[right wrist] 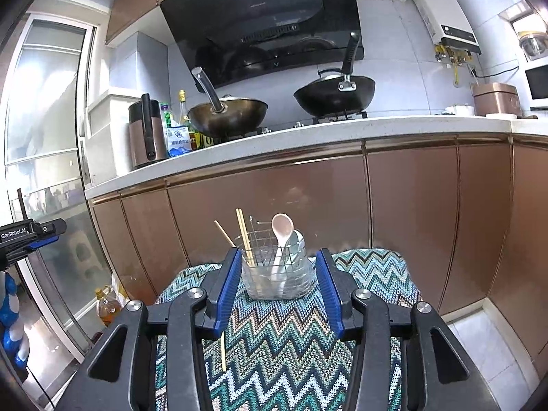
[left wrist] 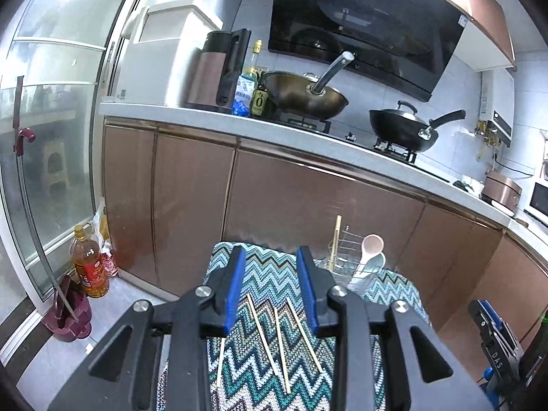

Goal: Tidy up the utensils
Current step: 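Grasp a chopstick on the cloth with the right tool while the left tool grasps another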

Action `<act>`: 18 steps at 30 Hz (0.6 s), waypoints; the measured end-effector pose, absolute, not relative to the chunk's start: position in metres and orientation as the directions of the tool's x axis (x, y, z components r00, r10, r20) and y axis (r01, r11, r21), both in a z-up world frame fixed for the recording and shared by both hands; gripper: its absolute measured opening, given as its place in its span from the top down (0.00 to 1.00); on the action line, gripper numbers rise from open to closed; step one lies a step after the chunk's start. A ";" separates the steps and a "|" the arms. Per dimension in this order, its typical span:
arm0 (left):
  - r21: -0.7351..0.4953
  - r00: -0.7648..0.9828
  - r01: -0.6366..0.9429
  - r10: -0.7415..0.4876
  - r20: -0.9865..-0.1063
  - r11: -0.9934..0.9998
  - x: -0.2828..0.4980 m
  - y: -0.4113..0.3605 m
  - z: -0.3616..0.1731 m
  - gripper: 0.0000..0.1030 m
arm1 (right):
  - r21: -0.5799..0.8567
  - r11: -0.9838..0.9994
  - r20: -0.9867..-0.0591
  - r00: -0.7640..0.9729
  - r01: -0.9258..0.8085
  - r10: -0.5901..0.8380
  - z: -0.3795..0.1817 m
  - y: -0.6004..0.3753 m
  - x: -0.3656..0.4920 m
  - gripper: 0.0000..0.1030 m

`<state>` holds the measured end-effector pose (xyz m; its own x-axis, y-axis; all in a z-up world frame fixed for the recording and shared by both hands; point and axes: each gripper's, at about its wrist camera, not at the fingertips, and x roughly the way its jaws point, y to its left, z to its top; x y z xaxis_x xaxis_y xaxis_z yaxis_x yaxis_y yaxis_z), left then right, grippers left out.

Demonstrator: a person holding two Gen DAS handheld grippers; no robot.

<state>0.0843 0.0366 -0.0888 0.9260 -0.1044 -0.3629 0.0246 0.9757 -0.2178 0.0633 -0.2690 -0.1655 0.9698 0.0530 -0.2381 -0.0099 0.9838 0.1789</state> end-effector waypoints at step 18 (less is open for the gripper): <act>-0.230 0.818 -0.051 -0.092 -0.568 0.972 0.170 0.060 -0.164 0.72 | 0.157 0.988 -0.394 0.918 0.011 0.052 -0.209 -0.272 0.116 0.57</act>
